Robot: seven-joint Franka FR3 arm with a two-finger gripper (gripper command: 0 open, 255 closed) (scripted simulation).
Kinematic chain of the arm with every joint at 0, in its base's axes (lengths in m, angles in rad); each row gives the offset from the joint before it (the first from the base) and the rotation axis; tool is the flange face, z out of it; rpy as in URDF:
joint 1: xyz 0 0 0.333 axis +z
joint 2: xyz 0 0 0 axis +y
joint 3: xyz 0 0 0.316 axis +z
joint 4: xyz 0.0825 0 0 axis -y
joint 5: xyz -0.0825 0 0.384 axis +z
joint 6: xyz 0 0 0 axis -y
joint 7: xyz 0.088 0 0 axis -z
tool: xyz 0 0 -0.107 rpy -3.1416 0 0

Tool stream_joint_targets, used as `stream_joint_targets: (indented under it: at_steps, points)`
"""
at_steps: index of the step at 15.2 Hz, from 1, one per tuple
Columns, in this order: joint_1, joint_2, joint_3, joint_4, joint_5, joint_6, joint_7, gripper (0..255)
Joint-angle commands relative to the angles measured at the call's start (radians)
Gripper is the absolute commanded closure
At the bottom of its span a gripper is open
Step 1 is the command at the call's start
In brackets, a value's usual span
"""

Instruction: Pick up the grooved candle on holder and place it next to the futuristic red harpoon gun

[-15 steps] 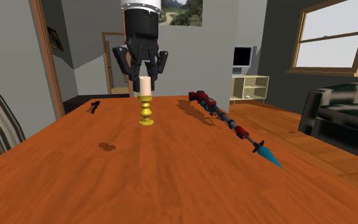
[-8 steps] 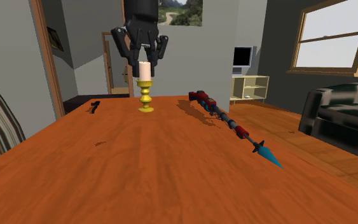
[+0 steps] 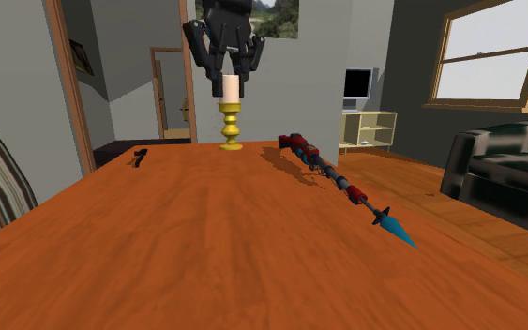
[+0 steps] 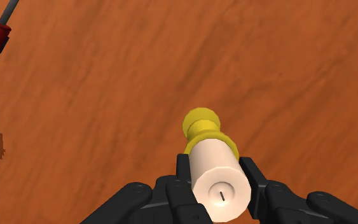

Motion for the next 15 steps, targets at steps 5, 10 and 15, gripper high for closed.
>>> stream_joint_targets:
  at_steps: [5,10,15]
  points:
    - [-0.066,-0.122,-0.055,-0.148,0.013,0.023,-0.123,255]
    - [-0.118,-0.204,-0.112,-0.243,0.012,0.034,-0.232,255]
    - [-0.169,-0.262,-0.175,-0.306,0.003,0.037,-0.344,255]
